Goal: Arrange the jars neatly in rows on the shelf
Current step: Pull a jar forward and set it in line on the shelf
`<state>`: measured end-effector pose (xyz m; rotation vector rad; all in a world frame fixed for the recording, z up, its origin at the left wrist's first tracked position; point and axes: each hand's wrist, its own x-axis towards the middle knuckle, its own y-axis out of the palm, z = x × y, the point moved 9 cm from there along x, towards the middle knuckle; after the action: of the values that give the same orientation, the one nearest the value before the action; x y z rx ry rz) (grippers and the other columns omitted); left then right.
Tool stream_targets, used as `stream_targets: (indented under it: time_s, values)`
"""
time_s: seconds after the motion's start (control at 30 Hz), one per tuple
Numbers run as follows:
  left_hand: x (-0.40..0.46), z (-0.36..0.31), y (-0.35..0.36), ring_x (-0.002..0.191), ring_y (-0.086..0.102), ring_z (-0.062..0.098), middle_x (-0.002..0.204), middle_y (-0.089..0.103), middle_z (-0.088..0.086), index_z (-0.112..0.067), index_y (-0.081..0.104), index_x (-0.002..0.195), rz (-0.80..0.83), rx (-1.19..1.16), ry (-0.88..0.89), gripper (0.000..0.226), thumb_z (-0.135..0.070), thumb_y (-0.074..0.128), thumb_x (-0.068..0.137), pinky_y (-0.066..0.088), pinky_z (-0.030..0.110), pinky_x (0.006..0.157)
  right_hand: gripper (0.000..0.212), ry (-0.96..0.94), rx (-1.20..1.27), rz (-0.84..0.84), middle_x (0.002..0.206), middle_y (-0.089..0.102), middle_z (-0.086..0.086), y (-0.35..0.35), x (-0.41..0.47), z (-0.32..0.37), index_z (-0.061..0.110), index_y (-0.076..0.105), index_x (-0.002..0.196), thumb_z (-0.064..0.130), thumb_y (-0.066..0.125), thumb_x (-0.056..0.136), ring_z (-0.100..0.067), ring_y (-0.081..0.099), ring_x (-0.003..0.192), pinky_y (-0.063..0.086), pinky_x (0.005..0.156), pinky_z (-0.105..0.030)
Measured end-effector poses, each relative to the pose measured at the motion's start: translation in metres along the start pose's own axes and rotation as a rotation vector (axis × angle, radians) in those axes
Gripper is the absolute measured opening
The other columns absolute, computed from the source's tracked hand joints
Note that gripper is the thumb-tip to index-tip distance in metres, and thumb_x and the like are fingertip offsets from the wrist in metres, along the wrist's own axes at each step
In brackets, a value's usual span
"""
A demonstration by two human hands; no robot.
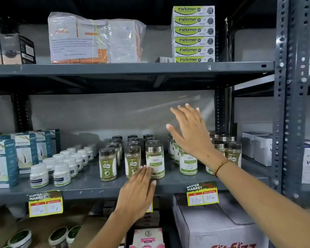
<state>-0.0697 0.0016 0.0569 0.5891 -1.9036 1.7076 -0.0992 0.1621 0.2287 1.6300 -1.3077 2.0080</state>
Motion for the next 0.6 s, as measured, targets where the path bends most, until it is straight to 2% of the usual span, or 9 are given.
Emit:
stream_targets:
  time_s: [0.1, 0.17, 0.3, 0.37, 0.47, 0.6]
  values:
    - [-0.002, 0.005, 0.016, 0.144, 0.016, 0.009, 0.157, 0.023, -0.002, -0.019, 0.016, 0.149, 0.046, 0.019, -0.026, 0.065, -0.055, 0.010, 0.095, 0.019, 0.028, 0.115, 0.064, -0.022, -0.004, 0.080, 0.156, 0.038, -0.008, 0.021, -0.003, 0.005, 0.018, 0.038, 0.151, 0.054, 0.031, 0.098, -0.026, 0.018, 0.150, 0.001, 0.122, -0.042]
    - [0.000, 0.004, 0.022, 0.142, 0.023, 0.011, 0.155, 0.029, 0.001, -0.016, 0.021, 0.148, 0.056, 0.043, -0.038, 0.066, -0.054, 0.010, 0.095, 0.019, 0.028, 0.115, 0.066, -0.044, 0.001, 0.167, 0.157, 0.035, -0.008, 0.044, -0.007, 0.010, 0.019, 0.035, 0.152, 0.057, 0.030, 0.098, -0.025, 0.018, 0.150, 0.005, 0.122, -0.042]
    - [0.004, 0.004, 0.025, 0.136, 0.036, 0.014, 0.148, 0.043, 0.004, -0.012, 0.032, 0.144, 0.028, 0.118, -0.082, 0.066, -0.052, 0.012, 0.095, 0.027, 0.031, 0.113, 0.070, -0.019, 0.083, 0.364, 0.156, 0.036, -0.008, 0.085, -0.010, 0.011, 0.021, 0.033, 0.152, 0.061, 0.035, 0.094, -0.025, 0.027, 0.146, 0.033, 0.114, -0.047]
    - [0.003, 0.004, 0.027, 0.134, 0.040, 0.015, 0.145, 0.047, 0.005, -0.012, 0.036, 0.142, 0.011, 0.123, -0.107, 0.065, -0.051, 0.013, 0.095, 0.029, 0.032, 0.112, 0.073, 0.002, 0.098, 0.478, 0.153, 0.040, -0.008, 0.105, -0.013, 0.011, 0.021, 0.034, 0.151, 0.064, 0.038, 0.092, -0.025, 0.035, 0.141, 0.040, 0.108, -0.047]
    - [0.003, 0.003, 0.027, 0.132, 0.042, 0.016, 0.142, 0.050, 0.005, -0.012, 0.040, 0.140, -0.010, 0.116, -0.133, 0.065, -0.050, 0.013, 0.095, 0.029, 0.033, 0.112, 0.077, 0.023, 0.090, 0.587, 0.143, 0.051, -0.011, 0.124, -0.012, 0.010, 0.019, 0.042, 0.147, 0.070, 0.038, 0.089, -0.029, 0.048, 0.132, 0.045, 0.104, -0.046]
    - [0.005, 0.001, 0.027, 0.130, 0.045, 0.017, 0.140, 0.053, 0.006, -0.011, 0.046, 0.136, -0.022, 0.110, -0.134, 0.063, -0.048, 0.015, 0.096, 0.032, 0.034, 0.112, 0.074, 0.058, 0.124, 0.635, 0.123, 0.062, -0.008, 0.136, -0.006, 0.007, 0.016, 0.057, 0.132, 0.072, 0.048, 0.084, -0.027, 0.060, 0.112, 0.050, 0.095, -0.045]
